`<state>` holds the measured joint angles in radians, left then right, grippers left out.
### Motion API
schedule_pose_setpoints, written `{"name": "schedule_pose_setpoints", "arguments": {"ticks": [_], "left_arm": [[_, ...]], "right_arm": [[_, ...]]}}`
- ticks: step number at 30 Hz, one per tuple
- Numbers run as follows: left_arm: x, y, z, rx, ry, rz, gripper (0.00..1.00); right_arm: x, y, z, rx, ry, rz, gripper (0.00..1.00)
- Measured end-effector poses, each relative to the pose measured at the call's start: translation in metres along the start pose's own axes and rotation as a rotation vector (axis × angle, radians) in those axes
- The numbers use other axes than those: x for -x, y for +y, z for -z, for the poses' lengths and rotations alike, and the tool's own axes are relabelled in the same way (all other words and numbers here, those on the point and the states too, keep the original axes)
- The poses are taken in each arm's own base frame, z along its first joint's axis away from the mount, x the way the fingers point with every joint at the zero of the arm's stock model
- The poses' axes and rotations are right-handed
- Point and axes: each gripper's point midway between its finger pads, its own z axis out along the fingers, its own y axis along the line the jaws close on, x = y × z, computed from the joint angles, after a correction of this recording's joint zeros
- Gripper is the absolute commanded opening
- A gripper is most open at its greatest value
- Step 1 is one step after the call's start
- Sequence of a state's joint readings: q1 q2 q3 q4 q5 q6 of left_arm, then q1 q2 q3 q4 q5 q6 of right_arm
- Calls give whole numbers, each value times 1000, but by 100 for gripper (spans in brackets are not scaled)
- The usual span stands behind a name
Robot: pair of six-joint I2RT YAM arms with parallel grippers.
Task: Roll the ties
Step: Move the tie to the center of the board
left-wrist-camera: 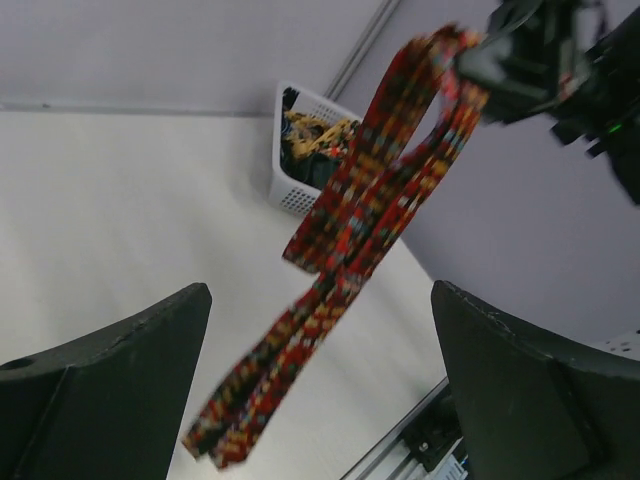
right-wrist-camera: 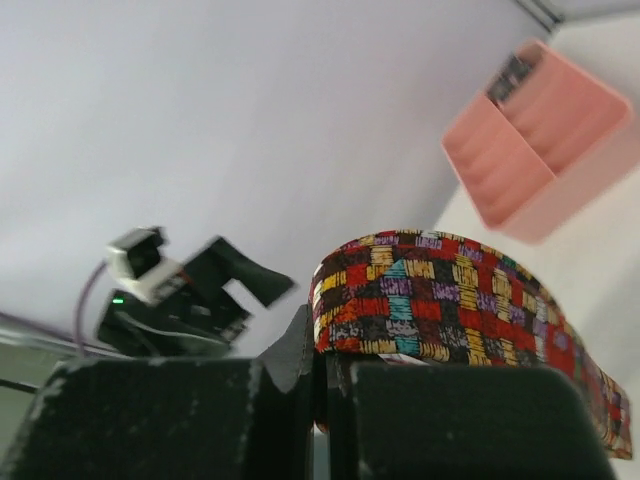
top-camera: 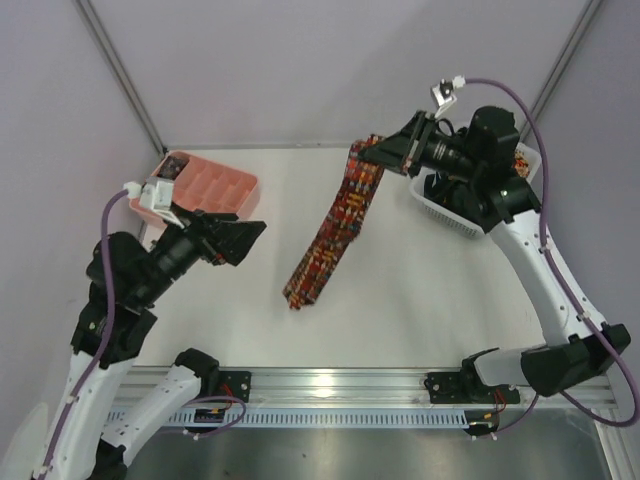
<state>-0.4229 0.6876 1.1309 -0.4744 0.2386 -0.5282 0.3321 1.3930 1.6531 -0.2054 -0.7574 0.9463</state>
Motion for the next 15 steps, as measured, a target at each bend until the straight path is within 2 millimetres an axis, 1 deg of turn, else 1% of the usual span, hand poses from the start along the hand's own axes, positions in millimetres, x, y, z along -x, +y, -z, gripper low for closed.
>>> {"name": "schedule_pose_setpoints", "arguments": {"ticks": [1, 3, 5, 6, 7, 8, 9, 10, 11, 13, 15], "left_arm": [[4, -5, 7, -11, -20, 2, 99], [13, -14, 20, -35, -58, 3, 99], [18, -21, 29, -50, -78, 9, 99], [18, -22, 29, -53, -76, 13, 99], [16, -21, 29, -51, -63, 23, 96], [12, -20, 28, -46, -43, 36, 93], [6, -19, 25, -44, -14, 51, 91], [-1, -17, 21, -44, 21, 69, 84], [-8, -15, 16, -43, 51, 83, 79], [-33, -8, 1, -48, 151, 126, 73], [-70, 4, -16, -41, 282, 178, 72]], "right_arm": [[-13, -6, 2, -13, 19, -21, 0], [-35, -29, 8, -64, 31, -61, 0], [-52, -68, 15, -168, 19, -110, 0], [-60, -91, 20, -229, 9, -130, 0], [-69, -118, 27, -305, -5, -146, 0], [-79, -139, 34, -370, -8, -164, 0], [-89, -169, 45, -454, -29, -168, 0], [-99, -190, 56, -524, -32, -180, 0], [-109, -214, 70, -607, -38, -197, 0], [-127, -260, 102, -782, -58, -229, 0], [-135, -290, 132, -915, -84, -251, 0]]}}
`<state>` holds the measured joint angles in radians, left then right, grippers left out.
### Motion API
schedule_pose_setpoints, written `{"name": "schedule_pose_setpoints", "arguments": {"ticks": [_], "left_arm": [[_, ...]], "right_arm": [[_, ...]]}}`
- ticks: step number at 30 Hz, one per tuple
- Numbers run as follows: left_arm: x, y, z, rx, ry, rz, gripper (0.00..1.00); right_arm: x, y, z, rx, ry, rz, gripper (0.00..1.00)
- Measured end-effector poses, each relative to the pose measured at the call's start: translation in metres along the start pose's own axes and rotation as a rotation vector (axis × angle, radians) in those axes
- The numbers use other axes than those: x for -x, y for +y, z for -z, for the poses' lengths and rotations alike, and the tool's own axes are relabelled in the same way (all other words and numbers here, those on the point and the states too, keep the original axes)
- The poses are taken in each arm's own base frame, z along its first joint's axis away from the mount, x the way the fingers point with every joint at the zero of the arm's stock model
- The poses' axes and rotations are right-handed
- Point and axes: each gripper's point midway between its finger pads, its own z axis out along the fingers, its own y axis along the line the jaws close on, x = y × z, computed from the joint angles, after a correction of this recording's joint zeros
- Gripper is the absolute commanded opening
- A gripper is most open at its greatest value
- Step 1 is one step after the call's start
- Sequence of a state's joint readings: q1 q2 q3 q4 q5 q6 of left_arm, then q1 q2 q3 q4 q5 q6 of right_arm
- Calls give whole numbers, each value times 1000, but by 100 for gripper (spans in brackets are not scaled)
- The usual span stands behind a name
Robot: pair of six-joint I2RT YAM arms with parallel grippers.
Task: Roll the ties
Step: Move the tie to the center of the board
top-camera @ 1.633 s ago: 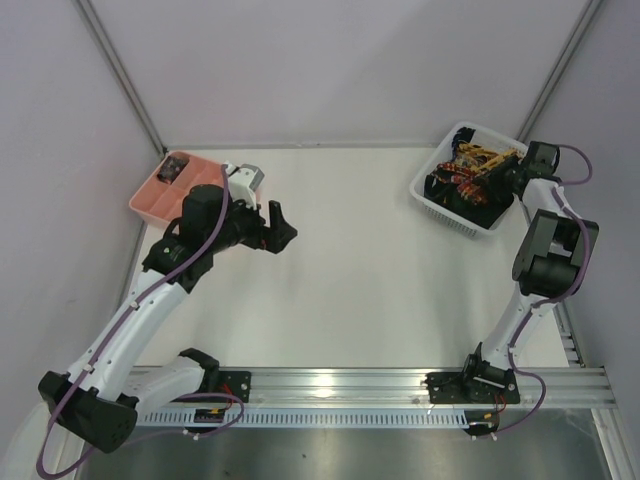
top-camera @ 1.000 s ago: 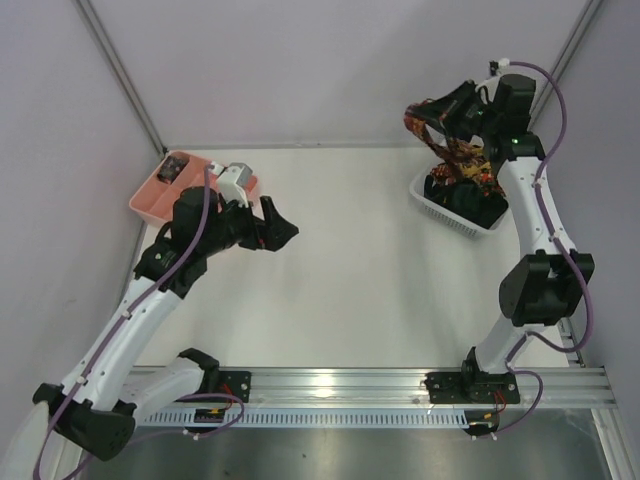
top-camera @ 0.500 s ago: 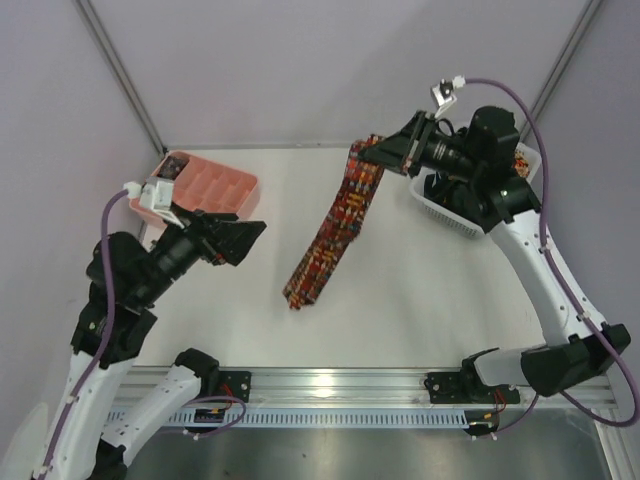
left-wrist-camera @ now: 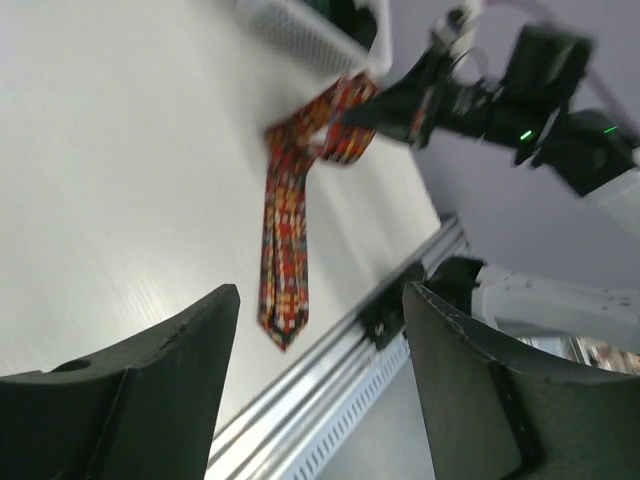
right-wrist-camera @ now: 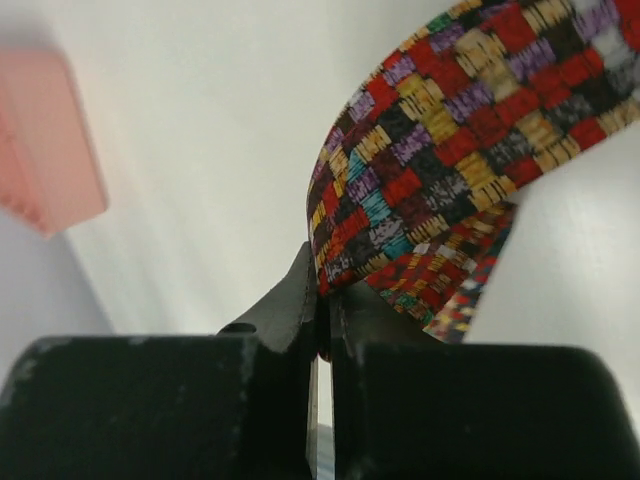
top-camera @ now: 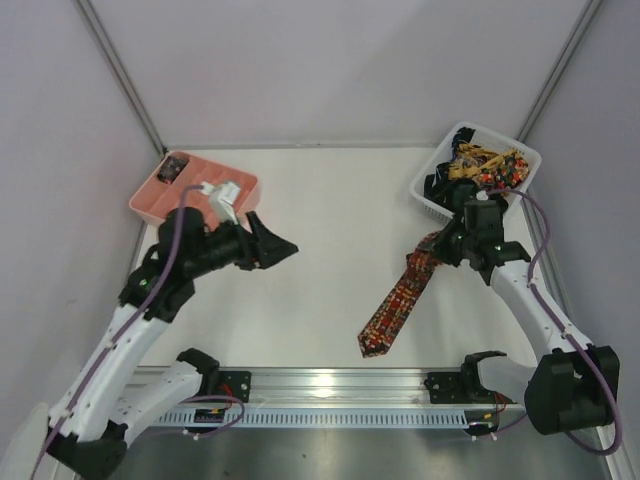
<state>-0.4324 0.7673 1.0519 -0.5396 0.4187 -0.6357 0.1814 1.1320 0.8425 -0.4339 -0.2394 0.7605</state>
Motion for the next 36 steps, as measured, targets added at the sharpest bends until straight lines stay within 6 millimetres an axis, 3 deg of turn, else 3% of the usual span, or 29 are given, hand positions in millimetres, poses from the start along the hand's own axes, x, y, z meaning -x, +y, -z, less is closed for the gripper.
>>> {"name": "schedule_pose_setpoints", "arguments": {"ticks": [3, 5, 6, 11, 14, 17, 24, 28, 36], "left_arm": [[-52, 28, -36, 33, 193, 78, 61], [-88, 37, -55, 50, 321, 108, 44], [-106, 39, -63, 53, 390, 113, 29], [-164, 37, -114, 43, 621, 73, 1], [-196, 40, -143, 62, 718, 30, 0], [-213, 41, -169, 82, 760, -8, 0], [-253, 12, -216, 26, 847, -138, 0], [-281, 23, -218, 33, 933, -140, 0], [-309, 57, -209, 119, 1033, -150, 1]], "right_arm": [[14, -42, 2, -154, -64, -11, 0], [21, -54, 5, -215, -98, 6, 3], [25, -59, 7, -240, -112, 13, 7], [42, -82, 14, -359, -147, 28, 8], [43, -97, 15, -410, -121, 11, 8], [40, -109, 17, -441, -89, -19, 9], [33, -114, 21, -435, -42, -38, 14], [29, -108, 19, -398, -16, -35, 17], [26, -92, 14, -314, 11, -30, 21]]}}
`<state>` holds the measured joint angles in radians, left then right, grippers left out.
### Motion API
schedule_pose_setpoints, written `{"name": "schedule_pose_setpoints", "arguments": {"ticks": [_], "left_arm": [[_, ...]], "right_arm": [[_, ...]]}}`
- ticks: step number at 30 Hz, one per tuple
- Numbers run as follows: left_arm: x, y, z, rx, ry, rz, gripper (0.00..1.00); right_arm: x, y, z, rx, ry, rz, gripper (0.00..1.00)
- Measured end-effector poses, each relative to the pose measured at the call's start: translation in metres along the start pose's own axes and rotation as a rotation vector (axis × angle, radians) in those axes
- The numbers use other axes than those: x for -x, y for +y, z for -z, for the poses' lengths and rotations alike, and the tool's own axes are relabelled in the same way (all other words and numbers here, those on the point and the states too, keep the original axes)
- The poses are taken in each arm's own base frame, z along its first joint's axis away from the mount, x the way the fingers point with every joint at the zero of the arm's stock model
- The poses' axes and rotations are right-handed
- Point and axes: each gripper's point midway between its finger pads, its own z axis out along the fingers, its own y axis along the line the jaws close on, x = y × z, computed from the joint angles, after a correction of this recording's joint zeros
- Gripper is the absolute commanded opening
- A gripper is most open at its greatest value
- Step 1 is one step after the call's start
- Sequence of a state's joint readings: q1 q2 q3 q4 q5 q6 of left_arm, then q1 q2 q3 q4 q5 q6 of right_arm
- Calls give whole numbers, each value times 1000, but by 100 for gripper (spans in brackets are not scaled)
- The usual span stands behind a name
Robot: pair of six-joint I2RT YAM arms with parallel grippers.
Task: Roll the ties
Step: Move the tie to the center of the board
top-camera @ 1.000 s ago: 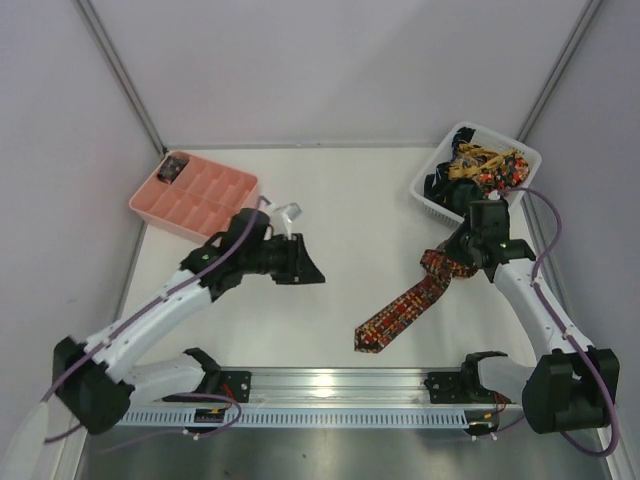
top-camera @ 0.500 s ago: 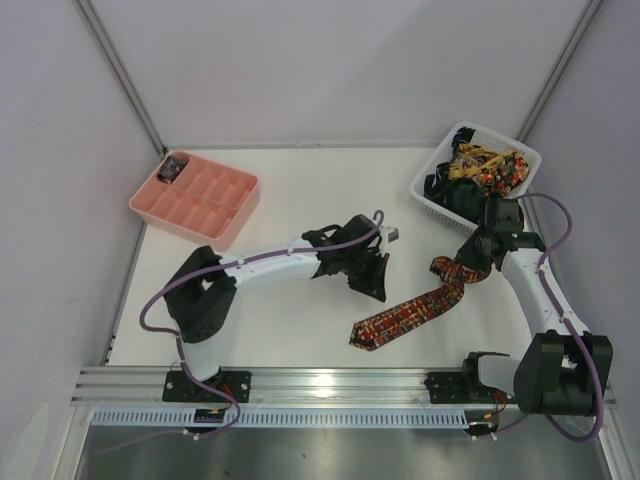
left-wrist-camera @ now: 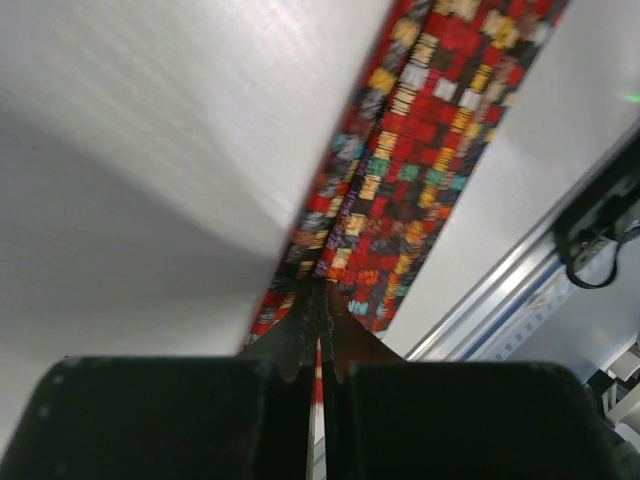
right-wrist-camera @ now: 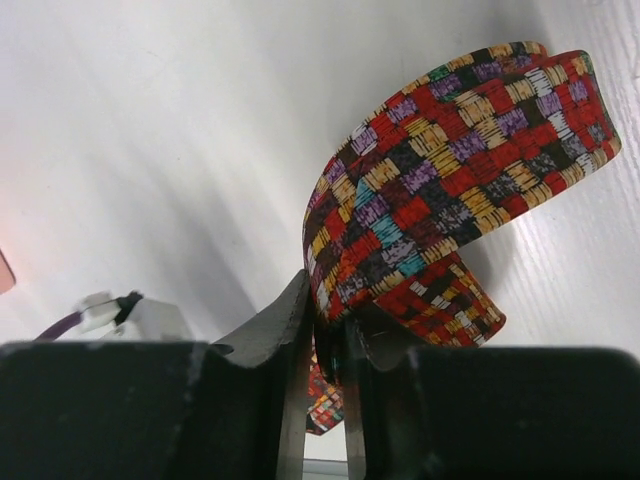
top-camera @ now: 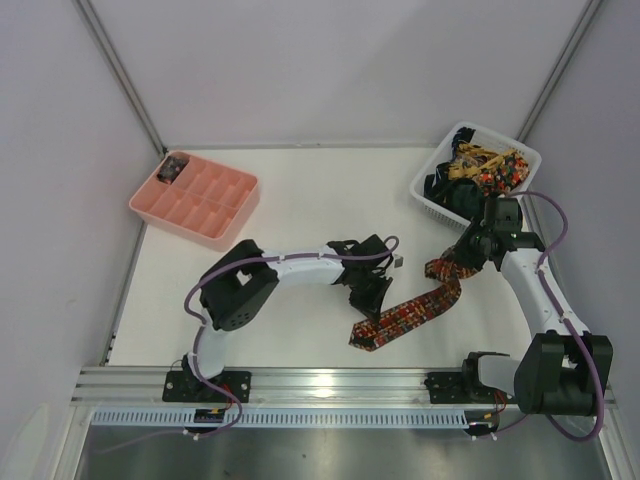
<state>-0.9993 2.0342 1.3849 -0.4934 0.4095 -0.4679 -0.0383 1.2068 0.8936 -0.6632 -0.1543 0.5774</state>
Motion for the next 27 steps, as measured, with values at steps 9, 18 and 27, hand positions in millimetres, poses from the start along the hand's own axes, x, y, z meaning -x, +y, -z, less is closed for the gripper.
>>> {"name": "schedule_pose_setpoints", "arguments": {"ticks": [9, 18, 27], "left_arm": [[-18, 22, 1, -15, 37, 93, 0], [-79, 56, 33, -39, 92, 271, 0], [-147, 84, 66, 21, 135, 439, 0]], "right_arm": [[-5, 11, 0, 49, 18, 35, 45], [-12, 31, -4, 131, 51, 101, 87], [-3, 23, -27, 140, 86, -13, 99]]}}
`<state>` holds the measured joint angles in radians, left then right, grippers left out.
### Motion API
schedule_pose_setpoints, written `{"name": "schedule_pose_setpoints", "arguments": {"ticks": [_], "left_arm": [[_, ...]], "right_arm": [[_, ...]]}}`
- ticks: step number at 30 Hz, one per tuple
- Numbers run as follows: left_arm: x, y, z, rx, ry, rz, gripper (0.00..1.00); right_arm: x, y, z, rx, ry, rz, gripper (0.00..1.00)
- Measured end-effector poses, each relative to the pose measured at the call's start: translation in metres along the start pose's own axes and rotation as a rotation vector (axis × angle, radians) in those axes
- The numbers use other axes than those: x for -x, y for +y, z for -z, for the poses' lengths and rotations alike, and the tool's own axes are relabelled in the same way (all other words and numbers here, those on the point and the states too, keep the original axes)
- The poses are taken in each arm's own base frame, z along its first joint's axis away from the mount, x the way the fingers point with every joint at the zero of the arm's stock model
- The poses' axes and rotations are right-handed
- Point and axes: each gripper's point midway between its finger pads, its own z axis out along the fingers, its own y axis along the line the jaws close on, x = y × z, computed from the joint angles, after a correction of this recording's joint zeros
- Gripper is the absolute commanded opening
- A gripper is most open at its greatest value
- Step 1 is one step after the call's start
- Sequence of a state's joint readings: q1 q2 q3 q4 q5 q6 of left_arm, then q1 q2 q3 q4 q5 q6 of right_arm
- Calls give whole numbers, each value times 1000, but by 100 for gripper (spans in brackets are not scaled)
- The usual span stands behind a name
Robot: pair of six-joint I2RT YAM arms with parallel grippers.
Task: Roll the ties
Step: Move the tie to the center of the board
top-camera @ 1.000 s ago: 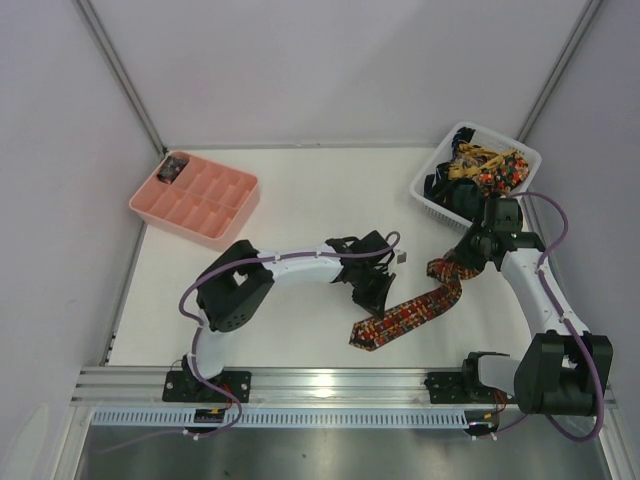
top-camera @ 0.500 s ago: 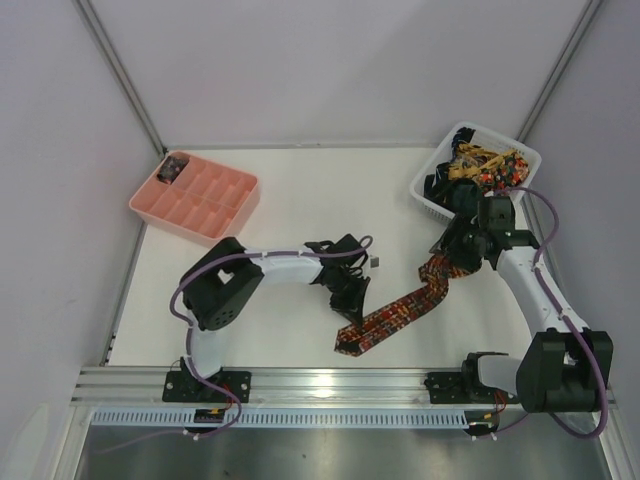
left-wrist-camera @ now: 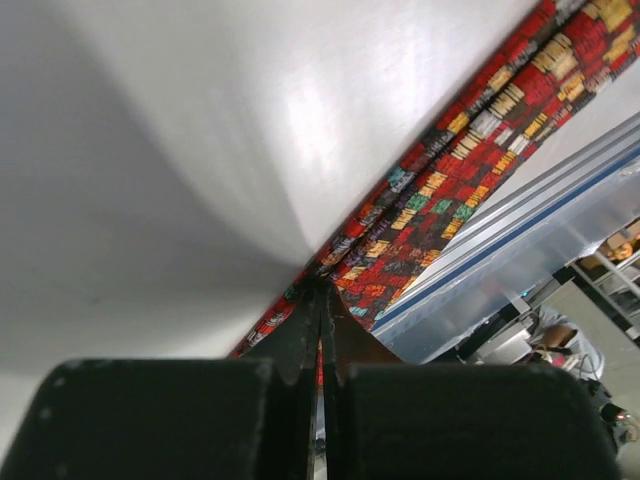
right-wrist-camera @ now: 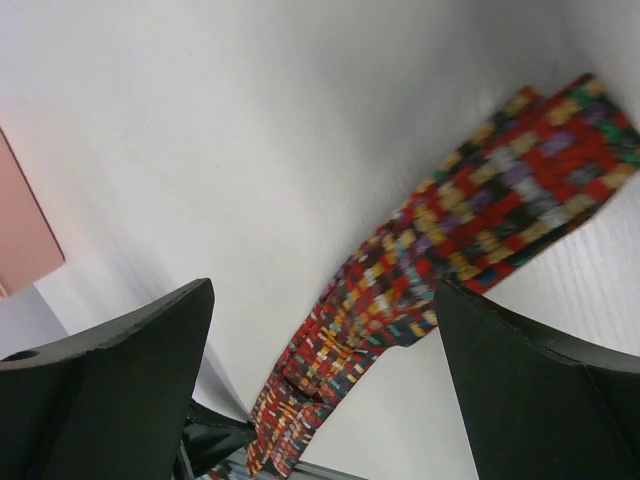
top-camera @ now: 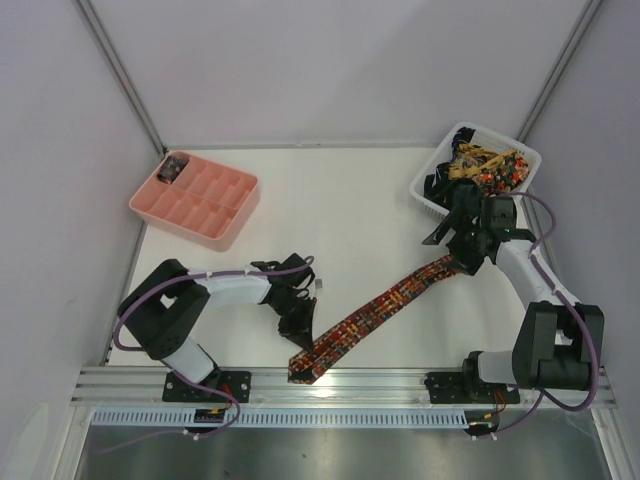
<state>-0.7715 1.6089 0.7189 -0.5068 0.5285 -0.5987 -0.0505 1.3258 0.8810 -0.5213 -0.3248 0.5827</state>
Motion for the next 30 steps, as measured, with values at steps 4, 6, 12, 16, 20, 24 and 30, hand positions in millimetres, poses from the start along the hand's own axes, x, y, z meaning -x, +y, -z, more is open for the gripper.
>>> {"name": "schedule_pose_setpoints", "arguments": {"ticks": [4, 6, 12, 16, 20, 24, 30], "left_arm": [[-7, 9, 5, 32, 15, 40, 0], [-7, 11, 6, 50, 16, 45, 1], [-8, 17, 10, 98, 18, 53, 0], [-8, 21, 12, 124, 20, 49, 1], [-9, 25, 14, 153, 20, 42, 1], [-9, 28, 17, 177, 22, 37, 1], [-9, 33, 20, 212, 24, 32, 1]], "right_arm": [[1, -23, -8, -30, -8, -112, 93], [2, -32, -11, -37, -22, -158, 91], [5, -33, -15, -30, -47, -223, 88], [2, -39, -21, -35, -56, -248, 86], [-1, -45, -35, -13, -64, -284, 81], [-3, -50, -48, 5, -77, -327, 67], [14, -52, -44, -9, -126, -371, 32]]}}
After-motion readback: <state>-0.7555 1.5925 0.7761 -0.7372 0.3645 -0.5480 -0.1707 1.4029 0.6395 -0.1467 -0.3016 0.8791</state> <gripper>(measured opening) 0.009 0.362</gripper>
